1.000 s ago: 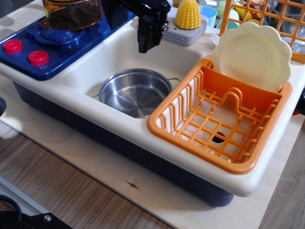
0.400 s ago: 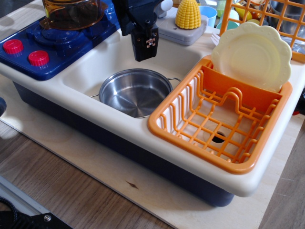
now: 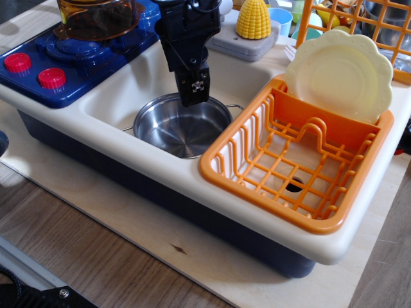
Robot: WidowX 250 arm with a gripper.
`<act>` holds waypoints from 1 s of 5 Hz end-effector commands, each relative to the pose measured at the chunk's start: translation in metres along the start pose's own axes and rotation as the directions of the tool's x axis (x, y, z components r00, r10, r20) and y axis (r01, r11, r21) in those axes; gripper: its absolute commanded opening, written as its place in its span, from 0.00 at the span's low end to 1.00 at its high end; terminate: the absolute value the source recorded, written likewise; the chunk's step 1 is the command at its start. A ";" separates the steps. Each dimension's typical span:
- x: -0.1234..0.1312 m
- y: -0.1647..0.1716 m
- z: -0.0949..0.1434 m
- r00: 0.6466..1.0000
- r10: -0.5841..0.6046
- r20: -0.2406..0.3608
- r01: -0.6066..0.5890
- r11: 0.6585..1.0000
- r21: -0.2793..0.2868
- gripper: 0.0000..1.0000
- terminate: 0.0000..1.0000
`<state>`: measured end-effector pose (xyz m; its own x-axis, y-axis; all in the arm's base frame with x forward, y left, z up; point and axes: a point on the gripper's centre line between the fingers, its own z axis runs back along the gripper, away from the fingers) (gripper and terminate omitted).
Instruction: Put pan from sink into drying rack
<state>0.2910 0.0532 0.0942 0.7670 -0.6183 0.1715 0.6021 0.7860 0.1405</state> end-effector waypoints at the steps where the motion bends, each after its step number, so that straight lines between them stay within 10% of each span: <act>1: -0.001 0.007 -0.013 0.999 -0.040 0.037 0.039 0.999 0.012 1.00 0.00; 3: -0.006 0.010 -0.037 0.996 -0.025 0.086 0.027 0.999 -0.024 1.00 0.00; 4: -0.006 0.007 -0.040 0.996 0.004 0.092 0.000 0.999 -0.045 0.00 0.00; 5: -0.004 0.007 -0.035 0.997 0.003 0.078 0.000 0.999 -0.044 0.00 0.00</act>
<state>0.2950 0.0572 0.0501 0.7522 -0.6228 0.2150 0.6226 0.7787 0.0774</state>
